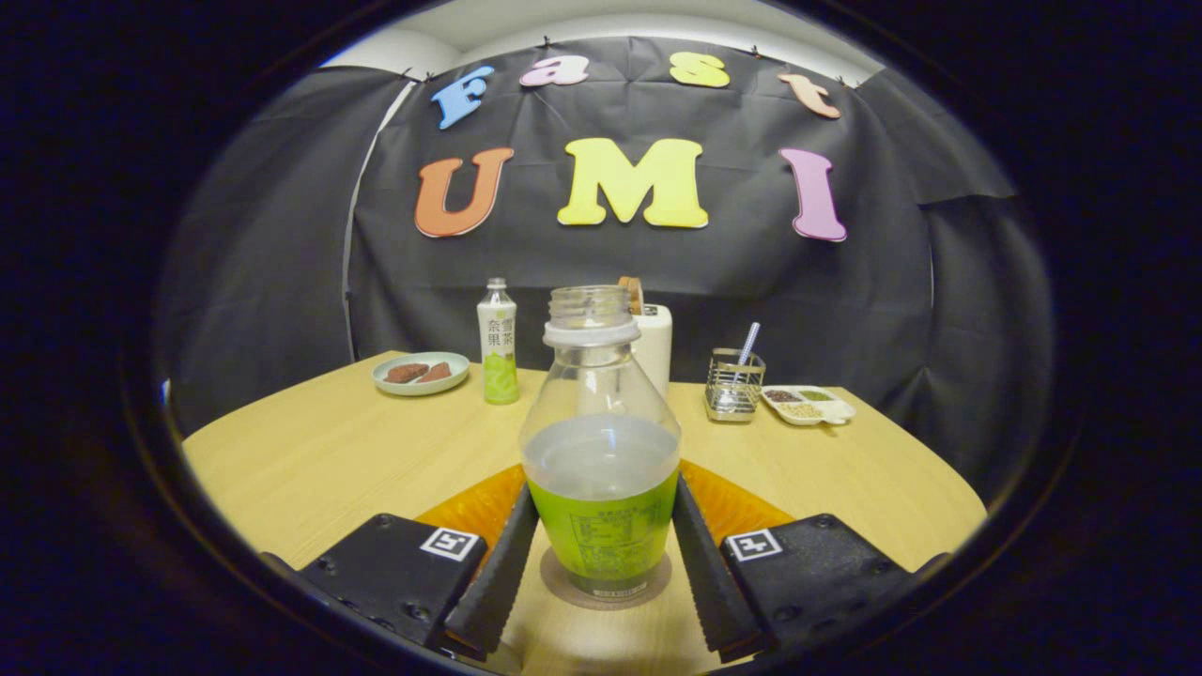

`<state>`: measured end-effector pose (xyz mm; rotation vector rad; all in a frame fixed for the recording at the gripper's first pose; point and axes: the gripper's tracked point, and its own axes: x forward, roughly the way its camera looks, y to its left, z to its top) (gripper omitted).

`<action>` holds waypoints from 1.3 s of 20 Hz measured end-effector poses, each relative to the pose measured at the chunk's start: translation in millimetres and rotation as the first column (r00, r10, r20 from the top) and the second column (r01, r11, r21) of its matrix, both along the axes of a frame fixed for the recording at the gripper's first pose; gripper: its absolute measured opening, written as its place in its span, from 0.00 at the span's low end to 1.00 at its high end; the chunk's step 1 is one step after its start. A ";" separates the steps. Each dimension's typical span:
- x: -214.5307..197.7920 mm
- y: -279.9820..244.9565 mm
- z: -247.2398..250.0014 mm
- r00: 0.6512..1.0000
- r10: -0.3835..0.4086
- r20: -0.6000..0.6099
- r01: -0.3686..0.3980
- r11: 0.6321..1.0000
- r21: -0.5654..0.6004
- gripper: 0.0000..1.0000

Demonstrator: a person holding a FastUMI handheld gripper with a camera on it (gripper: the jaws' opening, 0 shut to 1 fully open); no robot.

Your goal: Take the bottle from table, then pour the juice into the cup, finally place the bottle on the coaster

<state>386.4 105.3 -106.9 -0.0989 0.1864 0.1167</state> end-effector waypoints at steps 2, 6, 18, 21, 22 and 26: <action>2.0 7.7 -4.8 0.999 0.020 -0.025 -0.020 1.000 -0.007 0.82; -5.1 5.6 -2.2 0.999 0.027 -0.018 -0.027 1.000 0.005 0.85; -76.5 -8.6 13.5 0.999 0.034 -0.003 -0.034 0.999 0.040 1.00; -110.0 -11.8 22.2 0.998 0.063 0.011 -0.063 0.998 0.013 1.00; -122.6 -14.1 28.7 0.997 0.070 0.030 -0.070 0.997 0.011 1.00; -176.1 -27.1 47.4 0.994 0.067 0.092 -0.070 0.997 0.030 1.00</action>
